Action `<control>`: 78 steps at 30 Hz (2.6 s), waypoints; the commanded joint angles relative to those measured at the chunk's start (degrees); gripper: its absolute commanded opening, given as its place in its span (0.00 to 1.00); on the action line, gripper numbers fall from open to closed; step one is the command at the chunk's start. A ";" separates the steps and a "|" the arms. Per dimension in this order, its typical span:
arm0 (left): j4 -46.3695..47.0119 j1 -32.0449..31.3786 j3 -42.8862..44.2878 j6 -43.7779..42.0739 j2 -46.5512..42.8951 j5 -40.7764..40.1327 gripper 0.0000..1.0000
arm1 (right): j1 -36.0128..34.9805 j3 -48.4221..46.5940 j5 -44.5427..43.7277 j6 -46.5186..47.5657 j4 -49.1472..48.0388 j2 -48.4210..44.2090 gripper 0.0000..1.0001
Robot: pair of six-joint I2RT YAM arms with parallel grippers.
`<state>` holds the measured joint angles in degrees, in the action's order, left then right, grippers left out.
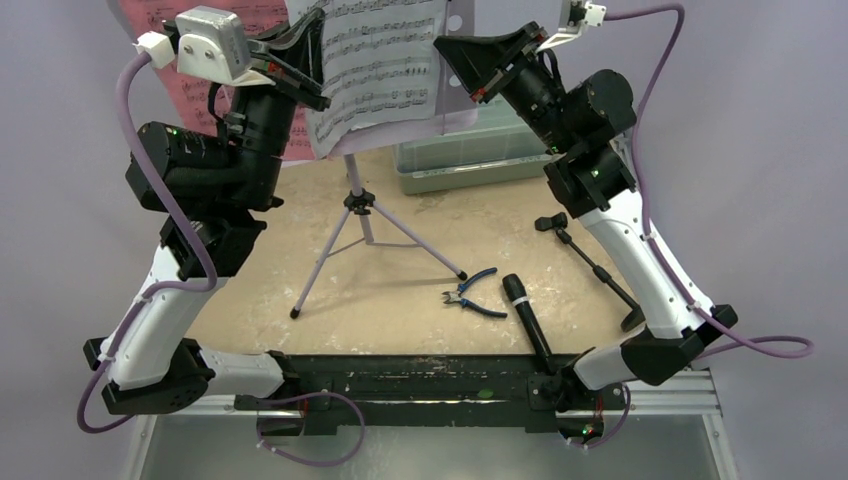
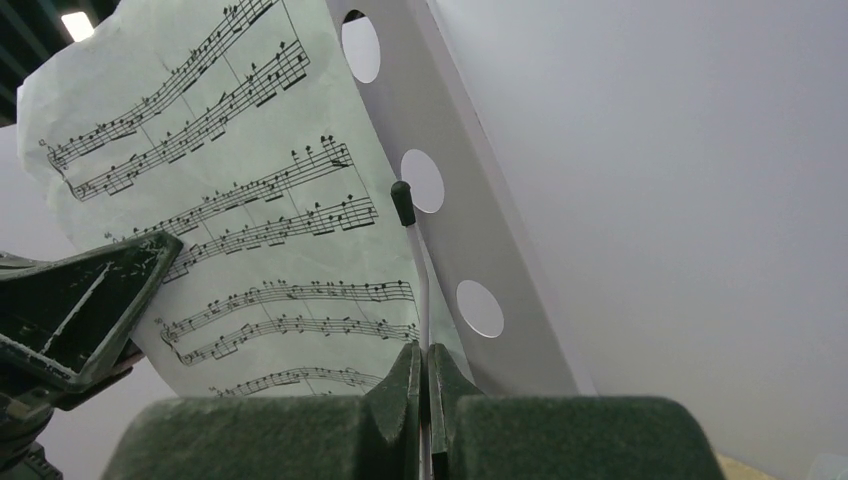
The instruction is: Set up the instrument practice props
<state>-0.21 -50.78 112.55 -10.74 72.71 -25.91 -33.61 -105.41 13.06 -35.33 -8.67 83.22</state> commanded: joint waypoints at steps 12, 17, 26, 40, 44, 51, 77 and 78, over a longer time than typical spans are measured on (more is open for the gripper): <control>9.90 -0.23 -5.22 -0.24 -0.82 -1.90 0.00 | 0.20 6.42 3.17 1.50 -13.62 -4.18 0.00; 9.96 -0.24 -5.33 1.16 0.17 -1.12 0.00 | 0.20 6.14 4.36 1.77 -13.13 -3.34 0.00; 10.14 -0.20 -5.40 2.13 1.59 -0.53 0.00 | 0.19 5.01 4.66 2.54 -11.15 -3.33 0.00; 9.57 -0.21 -10.93 5.25 -3.46 -1.57 0.36 | 0.20 9.39 0.13 5.52 -2.29 -11.12 0.66; 5.79 -0.27 -11.44 8.91 -5.93 0.73 0.50 | 0.20 12.30 -1.44 9.09 3.03 -16.46 0.73; -6.84 -0.26 -12.56 14.88 -14.79 3.17 0.84 | 0.20 26.72 -9.99 15.72 13.15 -29.22 0.80; -41.46 -0.27 -56.72 42.80 -59.57 7.29 0.88 | -1.55 51.01 14.76 8.14 -9.90 2.93 0.87; -42.10 -0.23 -57.83 42.70 -60.51 6.90 0.88 | -1.64 50.60 15.97 8.03 -11.35 4.32 0.87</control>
<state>-39.16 -50.78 57.71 29.02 15.64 -19.03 -34.35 -51.13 20.78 -25.74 -9.87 84.71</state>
